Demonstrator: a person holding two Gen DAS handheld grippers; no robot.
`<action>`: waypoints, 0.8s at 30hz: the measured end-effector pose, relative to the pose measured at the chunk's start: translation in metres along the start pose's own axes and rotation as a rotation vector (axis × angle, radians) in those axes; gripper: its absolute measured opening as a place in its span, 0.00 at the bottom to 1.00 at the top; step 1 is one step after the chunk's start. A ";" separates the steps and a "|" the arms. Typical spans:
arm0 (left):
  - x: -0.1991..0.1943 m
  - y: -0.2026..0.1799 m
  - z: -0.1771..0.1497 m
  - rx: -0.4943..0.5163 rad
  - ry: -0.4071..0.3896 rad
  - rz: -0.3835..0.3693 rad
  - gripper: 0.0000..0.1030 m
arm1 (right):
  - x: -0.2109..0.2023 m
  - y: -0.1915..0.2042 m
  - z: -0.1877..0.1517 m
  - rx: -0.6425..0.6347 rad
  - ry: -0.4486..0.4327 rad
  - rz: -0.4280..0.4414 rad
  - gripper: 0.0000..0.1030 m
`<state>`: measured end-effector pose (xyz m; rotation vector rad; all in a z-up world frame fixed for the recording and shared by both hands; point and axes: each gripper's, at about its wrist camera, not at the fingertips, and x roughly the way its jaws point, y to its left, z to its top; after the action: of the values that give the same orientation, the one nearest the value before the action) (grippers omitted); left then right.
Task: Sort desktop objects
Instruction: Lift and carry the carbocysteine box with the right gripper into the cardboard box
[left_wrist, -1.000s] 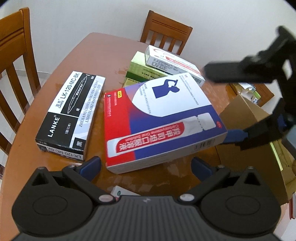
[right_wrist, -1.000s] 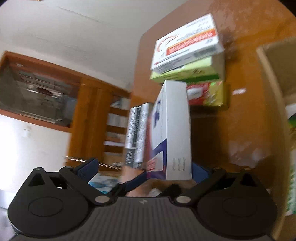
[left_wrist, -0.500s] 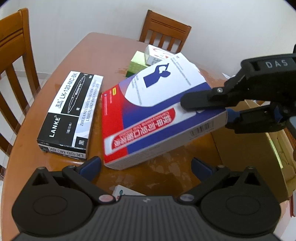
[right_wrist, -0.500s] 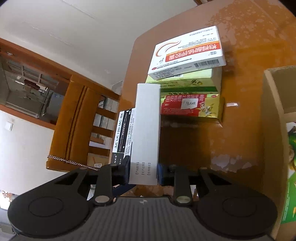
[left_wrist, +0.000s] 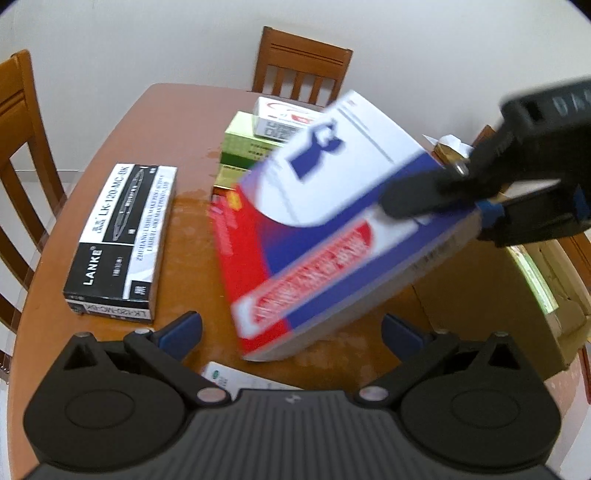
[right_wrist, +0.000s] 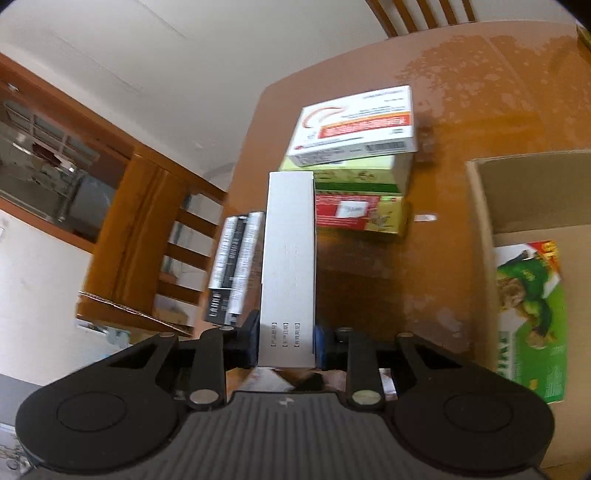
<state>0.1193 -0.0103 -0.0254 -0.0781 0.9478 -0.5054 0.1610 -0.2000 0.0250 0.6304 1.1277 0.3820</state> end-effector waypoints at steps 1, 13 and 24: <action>-0.005 -0.002 -0.003 0.008 0.000 0.001 1.00 | 0.000 0.000 0.000 0.011 -0.006 0.016 0.31; -0.078 -0.026 -0.031 0.033 -0.050 0.026 1.00 | -0.053 -0.032 -0.007 0.154 -0.133 0.238 0.31; -0.138 -0.066 -0.049 0.051 -0.119 0.051 1.00 | -0.114 -0.081 -0.023 0.257 -0.216 0.349 0.31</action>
<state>-0.0104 0.0006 0.0686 -0.0379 0.8178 -0.4720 0.0932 -0.3221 0.0480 1.0768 0.8649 0.4576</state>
